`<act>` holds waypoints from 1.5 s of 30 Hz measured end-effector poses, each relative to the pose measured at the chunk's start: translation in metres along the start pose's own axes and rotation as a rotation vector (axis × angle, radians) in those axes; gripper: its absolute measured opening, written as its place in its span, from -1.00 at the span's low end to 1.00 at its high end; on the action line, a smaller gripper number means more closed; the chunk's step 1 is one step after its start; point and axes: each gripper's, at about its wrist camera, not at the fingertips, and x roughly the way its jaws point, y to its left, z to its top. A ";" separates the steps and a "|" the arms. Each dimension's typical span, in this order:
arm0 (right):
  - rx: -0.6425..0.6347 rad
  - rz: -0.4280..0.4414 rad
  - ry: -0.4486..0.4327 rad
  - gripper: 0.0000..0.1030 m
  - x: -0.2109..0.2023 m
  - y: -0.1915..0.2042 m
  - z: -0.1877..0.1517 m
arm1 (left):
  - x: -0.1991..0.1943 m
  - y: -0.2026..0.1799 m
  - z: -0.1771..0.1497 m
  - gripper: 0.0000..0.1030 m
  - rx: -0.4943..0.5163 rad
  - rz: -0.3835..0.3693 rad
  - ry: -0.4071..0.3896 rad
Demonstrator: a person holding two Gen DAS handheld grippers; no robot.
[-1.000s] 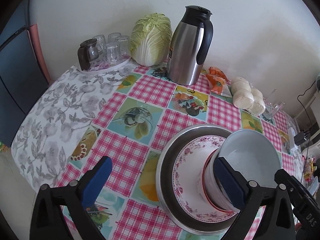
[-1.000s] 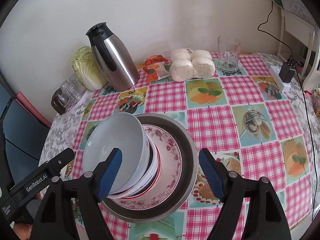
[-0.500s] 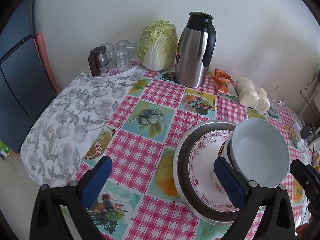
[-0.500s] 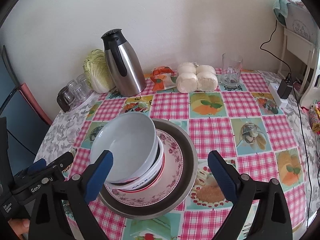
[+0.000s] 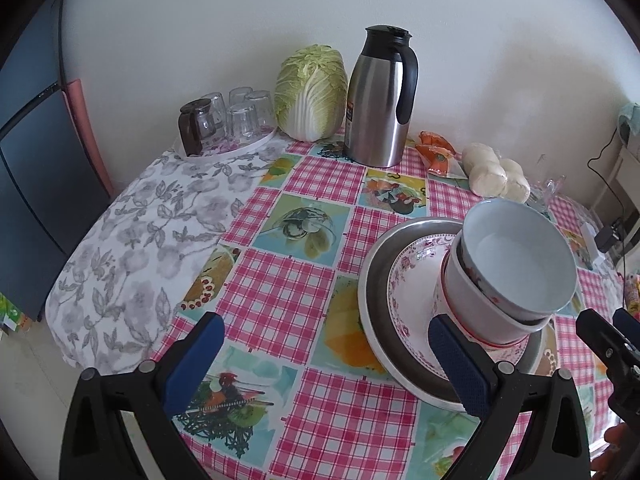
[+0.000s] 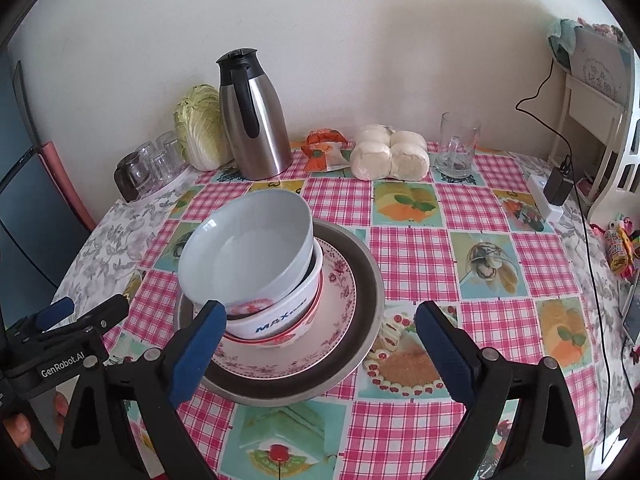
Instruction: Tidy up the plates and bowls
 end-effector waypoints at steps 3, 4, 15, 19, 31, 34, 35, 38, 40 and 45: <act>-0.003 -0.004 0.004 0.86 -0.001 0.000 -0.002 | 0.000 -0.001 -0.005 1.00 0.025 -0.001 0.006; -0.002 -0.005 0.006 0.86 -0.001 0.000 -0.003 | 0.000 -0.001 -0.006 1.00 0.035 0.002 0.008; -0.011 -0.027 0.039 0.86 0.004 0.000 -0.018 | 0.006 0.001 -0.020 1.00 0.101 0.024 0.032; -0.017 -0.032 0.046 0.86 0.004 0.001 -0.020 | 0.007 0.003 -0.022 1.00 0.108 0.022 0.036; -0.038 -0.043 0.061 0.86 0.006 0.006 -0.023 | 0.006 0.001 -0.023 1.00 0.120 0.008 0.037; -0.039 -0.044 0.067 0.86 0.008 0.006 -0.023 | 0.006 0.000 -0.023 1.00 0.124 0.000 0.038; -0.040 -0.044 0.069 0.86 0.008 0.006 -0.023 | 0.006 0.000 -0.023 1.00 0.127 0.002 0.039; -0.044 -0.044 0.072 0.86 0.009 0.006 -0.024 | 0.006 0.000 -0.024 1.00 0.125 0.002 0.042; -0.046 -0.044 0.076 0.86 0.009 0.007 -0.024 | 0.006 0.001 -0.023 1.00 0.119 -0.004 0.043; -0.049 -0.049 0.088 0.86 0.012 0.006 -0.025 | 0.004 0.002 -0.023 1.00 0.117 -0.010 0.036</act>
